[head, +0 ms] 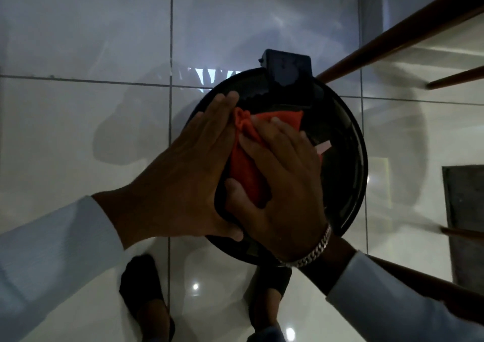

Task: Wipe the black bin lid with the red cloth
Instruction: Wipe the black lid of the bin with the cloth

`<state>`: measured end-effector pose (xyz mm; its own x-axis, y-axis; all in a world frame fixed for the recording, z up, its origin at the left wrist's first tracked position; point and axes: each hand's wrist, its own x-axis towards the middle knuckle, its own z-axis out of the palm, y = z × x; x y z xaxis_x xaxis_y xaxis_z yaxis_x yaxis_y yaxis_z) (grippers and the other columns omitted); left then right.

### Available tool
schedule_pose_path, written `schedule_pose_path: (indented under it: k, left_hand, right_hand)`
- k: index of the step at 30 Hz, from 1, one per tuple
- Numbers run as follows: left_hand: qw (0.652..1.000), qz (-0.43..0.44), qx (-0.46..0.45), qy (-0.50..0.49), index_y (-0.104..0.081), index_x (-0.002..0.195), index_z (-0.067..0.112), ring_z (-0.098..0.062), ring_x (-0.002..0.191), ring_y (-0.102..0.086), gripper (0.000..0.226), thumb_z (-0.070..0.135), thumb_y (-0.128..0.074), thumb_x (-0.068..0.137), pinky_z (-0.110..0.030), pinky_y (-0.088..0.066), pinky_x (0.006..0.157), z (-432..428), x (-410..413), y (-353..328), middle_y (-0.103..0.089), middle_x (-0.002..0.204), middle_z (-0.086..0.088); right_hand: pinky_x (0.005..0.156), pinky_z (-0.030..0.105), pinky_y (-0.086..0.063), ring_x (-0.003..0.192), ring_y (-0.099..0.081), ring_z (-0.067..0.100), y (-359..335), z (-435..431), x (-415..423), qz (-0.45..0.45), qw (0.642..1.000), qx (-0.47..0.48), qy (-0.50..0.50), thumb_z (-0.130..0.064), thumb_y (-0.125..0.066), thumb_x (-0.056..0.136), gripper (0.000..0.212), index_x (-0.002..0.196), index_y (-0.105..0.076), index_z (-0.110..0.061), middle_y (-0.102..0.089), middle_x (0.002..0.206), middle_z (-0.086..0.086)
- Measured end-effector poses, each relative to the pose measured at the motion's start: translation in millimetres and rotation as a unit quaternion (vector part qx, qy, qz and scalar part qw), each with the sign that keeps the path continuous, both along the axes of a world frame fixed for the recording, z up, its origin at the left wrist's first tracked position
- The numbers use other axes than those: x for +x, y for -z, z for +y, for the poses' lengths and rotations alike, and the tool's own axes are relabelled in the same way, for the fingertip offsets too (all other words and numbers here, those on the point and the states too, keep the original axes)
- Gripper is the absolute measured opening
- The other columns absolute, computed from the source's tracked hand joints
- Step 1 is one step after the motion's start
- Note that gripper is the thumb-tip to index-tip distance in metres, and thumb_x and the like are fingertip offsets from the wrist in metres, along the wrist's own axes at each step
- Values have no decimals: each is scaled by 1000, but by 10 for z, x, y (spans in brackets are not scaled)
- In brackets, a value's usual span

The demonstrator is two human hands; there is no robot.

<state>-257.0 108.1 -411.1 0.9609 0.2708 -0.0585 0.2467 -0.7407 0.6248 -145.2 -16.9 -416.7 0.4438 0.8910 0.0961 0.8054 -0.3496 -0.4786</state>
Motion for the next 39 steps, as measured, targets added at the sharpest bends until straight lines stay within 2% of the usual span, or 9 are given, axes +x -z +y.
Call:
schedule_pose_path:
  k: [4,6,10,13,20,26,31,35,39]
  left_hand:
    - [994,88,-5,57,15,150,12,-18,148,20,147,75,-73,50,-32,10,121,77,3,60,17,161,-8]
    - [992,109,0,64,16,150,13,-11,146,25,148,82,-66,48,-20,17,116,99,-10,83,21,161,-3]
    - [991,122,-8,59,14,151,14,-13,147,23,149,85,-64,47,-19,17,116,85,9,71,20,162,-3]
    - [992,116,3,58,11,152,12,-17,149,18,149,88,-61,46,-25,12,120,76,19,99,16,163,-4]
    - [995,85,1,48,5,153,12,-21,151,7,135,89,-52,58,-43,-9,122,87,16,145,7,164,-6]
    - [994,98,-2,52,9,152,16,-14,149,16,149,91,-59,43,-42,-7,117,79,13,157,16,163,2]
    - [993,104,-8,63,4,153,13,-17,150,11,148,89,-62,45,-43,-10,118,105,7,115,10,164,-2]
    - [995,92,-11,47,7,153,14,-16,149,15,149,86,-67,44,-34,0,117,58,42,150,12,164,-2]
    - [996,72,-16,50,2,152,8,-20,151,7,147,86,-65,47,-38,-6,122,75,9,175,6,164,-7]
  right_hand:
    - [108,63,-32,129,-51,28,-45,-66,309,-47,998,9,-35,-31,-63,78,39,114,-68,-17,-63,130,5]
    - [103,59,-39,126,-54,27,-64,-92,568,-29,999,20,16,-24,-63,80,38,116,-67,-14,-63,129,5]
    - [109,53,-38,137,-39,19,-102,-412,387,33,976,-4,216,-36,-53,88,61,142,-42,-9,-46,147,9]
    - [110,58,-33,142,-34,30,-61,-357,7,-2,967,-27,254,-45,-56,86,65,140,-46,-12,-42,151,11]
    - [112,62,-29,146,-29,31,-44,-313,-216,-42,995,-61,71,-46,-48,88,56,138,-47,-22,-43,152,7]
    - [109,60,-34,142,-34,32,-14,49,160,-46,969,-47,239,-43,-49,89,54,138,-49,-20,-45,150,8]
    - [113,58,-27,143,-31,31,-16,-570,-82,-86,994,-70,25,-42,-52,85,56,137,-41,-27,-39,153,6]
    - [115,60,-25,146,-26,34,-47,-125,209,-34,969,-84,230,-42,-43,88,54,140,-44,-24,-39,154,8]
    - [114,63,-25,148,-23,29,17,-65,-162,-39,995,-82,45,-48,-44,90,56,142,-39,-30,-36,156,3]
